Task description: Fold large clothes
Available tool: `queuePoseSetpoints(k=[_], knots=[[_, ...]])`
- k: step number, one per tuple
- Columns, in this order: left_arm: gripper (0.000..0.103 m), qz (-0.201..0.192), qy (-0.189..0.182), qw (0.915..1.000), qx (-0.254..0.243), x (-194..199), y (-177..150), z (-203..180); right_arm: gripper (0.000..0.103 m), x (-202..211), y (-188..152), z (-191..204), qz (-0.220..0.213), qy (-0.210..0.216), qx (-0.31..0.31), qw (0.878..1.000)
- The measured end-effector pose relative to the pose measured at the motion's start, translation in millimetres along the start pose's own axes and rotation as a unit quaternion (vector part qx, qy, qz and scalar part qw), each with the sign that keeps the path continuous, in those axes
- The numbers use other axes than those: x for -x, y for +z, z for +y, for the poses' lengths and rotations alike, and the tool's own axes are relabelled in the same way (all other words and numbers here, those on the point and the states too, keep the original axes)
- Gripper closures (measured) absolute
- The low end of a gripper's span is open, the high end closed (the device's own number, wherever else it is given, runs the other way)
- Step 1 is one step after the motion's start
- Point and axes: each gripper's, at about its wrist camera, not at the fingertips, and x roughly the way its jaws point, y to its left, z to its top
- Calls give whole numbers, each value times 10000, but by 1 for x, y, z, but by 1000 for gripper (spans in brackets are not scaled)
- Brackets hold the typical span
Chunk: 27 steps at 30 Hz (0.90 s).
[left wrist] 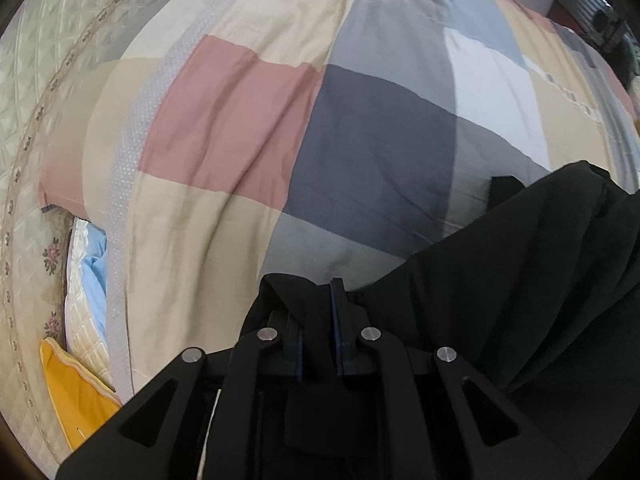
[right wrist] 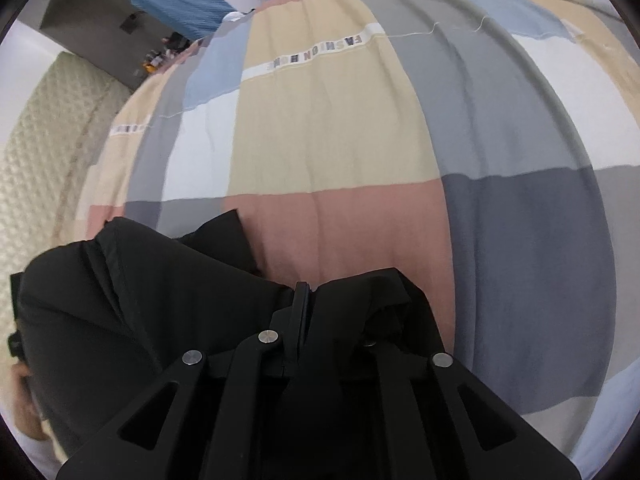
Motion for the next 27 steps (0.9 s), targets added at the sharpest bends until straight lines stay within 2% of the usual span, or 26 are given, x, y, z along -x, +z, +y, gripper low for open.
queuePoseSetpoints(k=[4,7,8,9,10,11,13,16,19,21,23,27], knots=[[88,203,-232,9995,-118,14,-13,7,91,26,-13,0,-96,257,-106,9996],[78,171,-461,9988,-8,34,-25,18,82,49,-26,7,-193,301,-8,9994],[63,129,-595,9981,-11,44,-31,21,77,55,-29,9,-226,313,22,9993],[39,61,-593,9982,-37,50,-35,22,73,63,-32,12,-263,330,56,9991],[26,-87,-455,9989,-73,58,-38,23,56,69,-34,13,-293,341,71,9990],[17,-399,-212,9988,-179,72,-44,21,38,79,-36,15,-354,320,83,9988],[17,-738,-253,9966,-282,93,-51,21,28,98,-39,21,-531,221,169,9982],[17,-1293,-380,9906,-254,120,-58,19,28,123,-44,34,-753,65,464,9961],[17,-2028,-467,9773,-400,146,-67,1,23,136,-48,59,-1104,-166,803,9905],[17,-2384,-760,9667,-540,154,-70,-21,22,132,-53,73,-1275,-118,992,9868],[17,-2540,-901,9611,-604,147,-74,-39,22,114,-63,88,-1356,-36,1115,9845],[17,-2483,-1040,9601,-753,96,-77,-87,23,64,-81,103,-1282,238,1198,9842]])
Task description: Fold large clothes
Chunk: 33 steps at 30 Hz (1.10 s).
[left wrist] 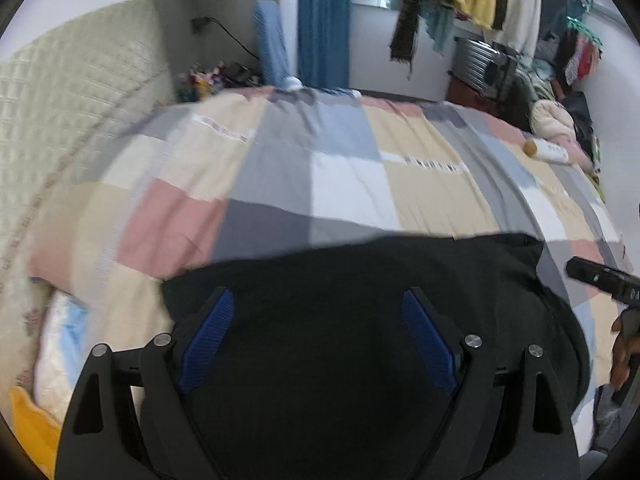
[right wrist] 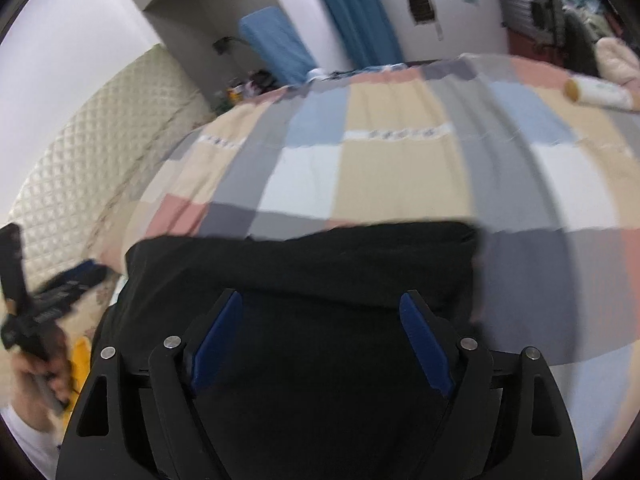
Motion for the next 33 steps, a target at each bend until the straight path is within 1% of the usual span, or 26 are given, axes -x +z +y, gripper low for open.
queuePoseSetpoints(k=[3,4,7,10,16,21,24,25,27,28,29,31,33], knots=[[17,70,34,9999,-71,-34,-13,-15,23,-36,-14,12,103,-97,251,9996],[17,53,141,9998,-154,-46,-15,-21,23,-42,-17,13,81,-132,314,9994],[17,-81,350,9989,-313,-54,-14,-29,22,-54,-15,13,-60,-268,391,9989],[17,0,322,9991,-275,-68,-6,-25,22,-68,-7,12,-25,-337,450,9984],[17,75,245,9996,-86,-91,-2,-18,20,-92,3,4,-56,-408,452,9981],[17,139,267,9995,38,-104,3,-15,20,-111,13,2,15,-493,485,9976],[17,201,231,9995,96,-101,3,-12,20,-109,12,4,67,-501,538,9973],[17,219,220,9995,91,-95,0,-11,20,-105,11,4,63,-492,572,9971],[17,93,138,9999,-46,-78,-5,-10,20,-91,7,6,-11,-459,666,9967],[16,-14,91,9999,-51,-69,-7,-7,20,-82,4,7,-93,-472,737,9961],[16,-145,59,9999,15,-55,-11,-1,20,-70,1,9,-213,-513,826,9950],[16,-281,9,9994,203,-32,-20,13,20,-48,-5,12,-431,-585,1014,9922],[16,-386,92,9989,262,-8,-32,27,20,-22,-13,13,-657,-634,1142,9893]])
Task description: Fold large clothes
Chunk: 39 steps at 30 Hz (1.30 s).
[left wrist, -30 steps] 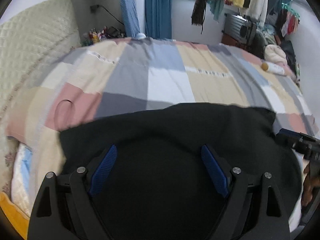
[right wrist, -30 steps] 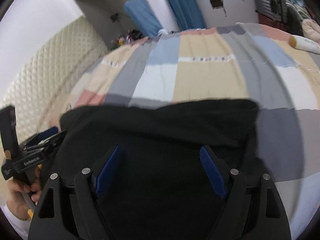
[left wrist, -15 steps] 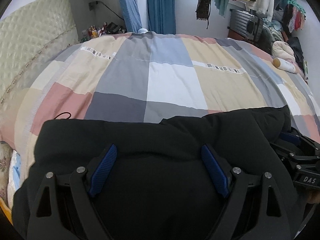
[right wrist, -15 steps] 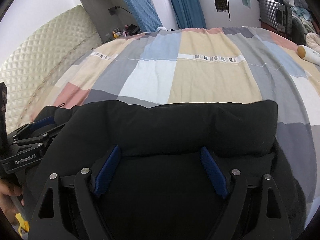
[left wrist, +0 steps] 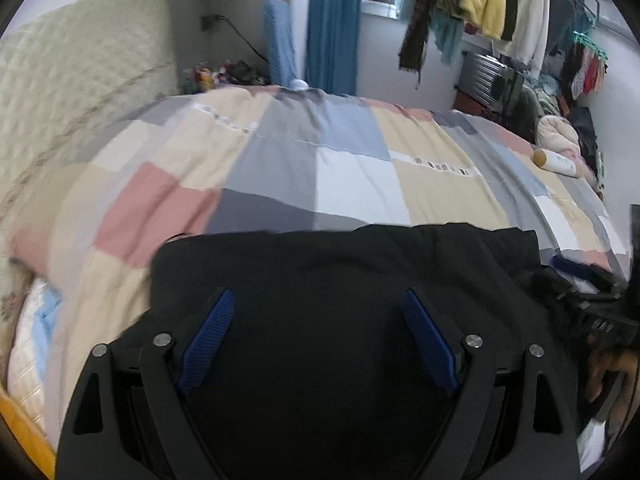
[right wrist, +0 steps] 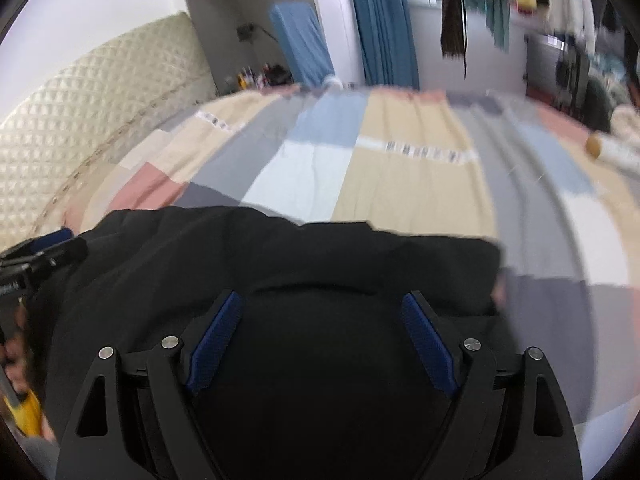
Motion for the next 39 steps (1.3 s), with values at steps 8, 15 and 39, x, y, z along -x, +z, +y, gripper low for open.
queuePoseSetpoints(k=[8,15,39], knots=[[1,-300,346,9973,577,63,-66,69,20,79,-45,-39,-234,-89,-314,9992],[1,-151,309,9907,1319,62,-107,118,20,76,-88,-91,349,-183,-1001,9942],[84,-3,-478,9900,1324,82,-139,109,94,84,-130,-56,788,-21,-334,9963]])
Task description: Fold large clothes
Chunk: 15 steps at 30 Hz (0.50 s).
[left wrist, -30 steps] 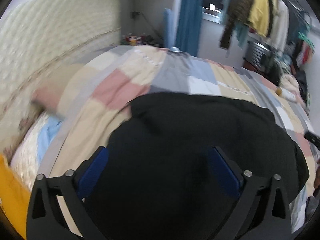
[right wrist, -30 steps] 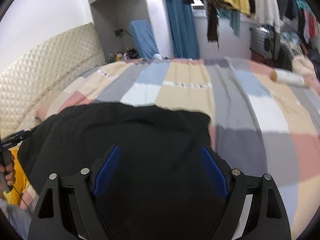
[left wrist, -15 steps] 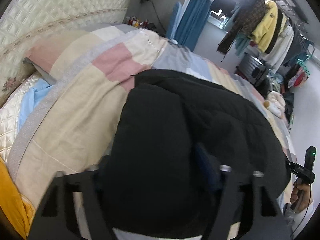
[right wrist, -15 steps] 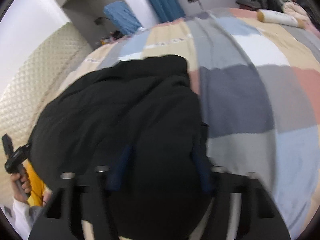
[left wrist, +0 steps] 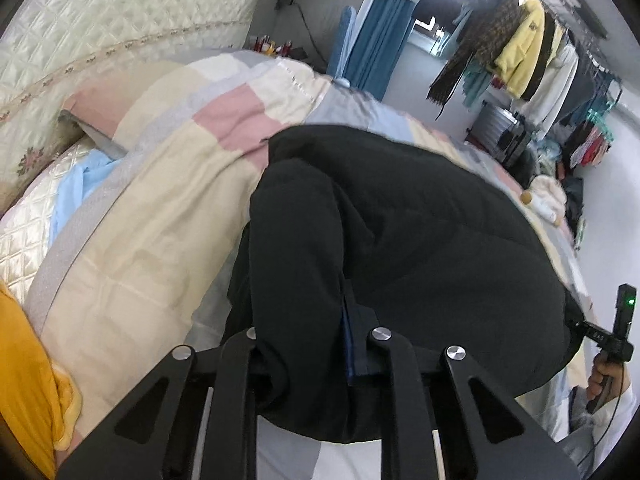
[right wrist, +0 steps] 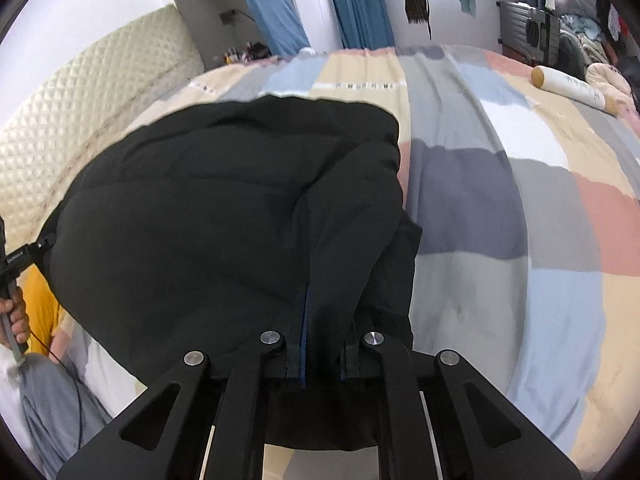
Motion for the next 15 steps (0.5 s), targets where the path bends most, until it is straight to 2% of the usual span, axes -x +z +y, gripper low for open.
queuePoseSetpoints(k=[9,15], knots=[[80,625,272,9977,-17,-24,-16,0,91,-23,-10,7,429,-129,143,9989],[77,453,462,9973,-337,-17,-16,-12,87,-14,-9,-1,259,32,-187,9995]])
